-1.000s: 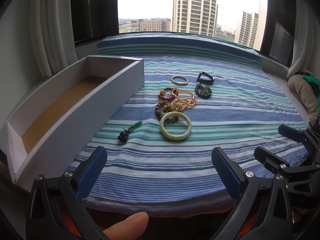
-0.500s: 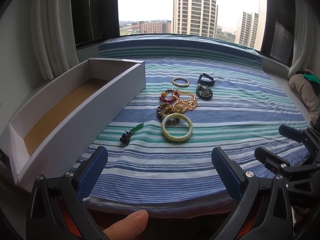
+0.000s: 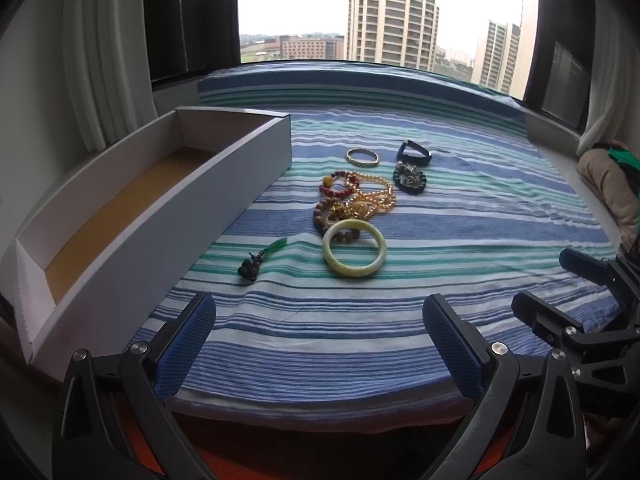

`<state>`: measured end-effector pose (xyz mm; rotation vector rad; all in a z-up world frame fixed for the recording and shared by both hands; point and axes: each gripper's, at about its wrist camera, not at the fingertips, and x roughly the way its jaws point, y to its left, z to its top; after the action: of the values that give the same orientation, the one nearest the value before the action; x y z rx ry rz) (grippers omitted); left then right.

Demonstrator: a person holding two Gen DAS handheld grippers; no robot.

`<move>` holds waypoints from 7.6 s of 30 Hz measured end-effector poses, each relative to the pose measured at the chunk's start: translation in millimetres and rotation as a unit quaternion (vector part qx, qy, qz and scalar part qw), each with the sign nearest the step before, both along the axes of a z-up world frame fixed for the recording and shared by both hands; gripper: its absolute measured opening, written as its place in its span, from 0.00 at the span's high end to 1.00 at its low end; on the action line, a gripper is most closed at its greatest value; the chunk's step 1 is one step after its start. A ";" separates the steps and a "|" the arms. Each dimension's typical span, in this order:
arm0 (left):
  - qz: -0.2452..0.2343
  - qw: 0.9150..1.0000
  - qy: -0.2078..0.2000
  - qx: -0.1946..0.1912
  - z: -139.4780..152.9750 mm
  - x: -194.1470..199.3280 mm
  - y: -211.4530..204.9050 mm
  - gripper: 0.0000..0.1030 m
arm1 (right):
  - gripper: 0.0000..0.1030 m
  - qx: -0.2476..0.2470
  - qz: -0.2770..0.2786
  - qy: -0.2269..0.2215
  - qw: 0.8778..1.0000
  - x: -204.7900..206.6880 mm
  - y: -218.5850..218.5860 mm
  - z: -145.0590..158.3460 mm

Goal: Organize jewelry

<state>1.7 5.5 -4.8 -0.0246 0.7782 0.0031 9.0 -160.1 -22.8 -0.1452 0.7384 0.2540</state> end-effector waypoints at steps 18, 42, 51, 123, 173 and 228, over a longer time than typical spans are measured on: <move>-0.012 1.000 -0.003 0.006 -0.3 -0.4 -4.5 0.00 | 0.14 0.000 0.001 0.003 1.000 -0.7 0.9 -0.8; 0.064 0.998 0.014 -0.018 -6.9 4.1 75.4 0.00 | 0.14 0.010 0.005 0.006 1.000 4.4 -1.2 -3.6; -0.002 0.993 0.109 -0.051 -61.1 85.0 80.9 0.02 | 0.14 0.014 0.001 0.009 1.000 4.1 -3.9 -4.8; 0.263 0.959 0.104 -0.026 -20.6 81.4 311.6 0.89 | 0.89 0.105 0.255 0.155 0.949 250.2 335.4 -15.4; 0.216 0.970 0.100 0.050 -26.6 54.5 261.1 0.12 | 0.47 0.007 0.000 0.020 1.000 24.9 -43.3 -44.5; -0.061 0.990 0.129 0.015 -119.2 87.0 -19.9 0.00 | 0.36 0.090 0.050 0.118 0.988 185.1 -34.4 -49.1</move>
<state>88.6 -14.4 -124.0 0.0528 1.0372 -0.1004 194.1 -194.5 -72.0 0.0213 0.9409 0.4367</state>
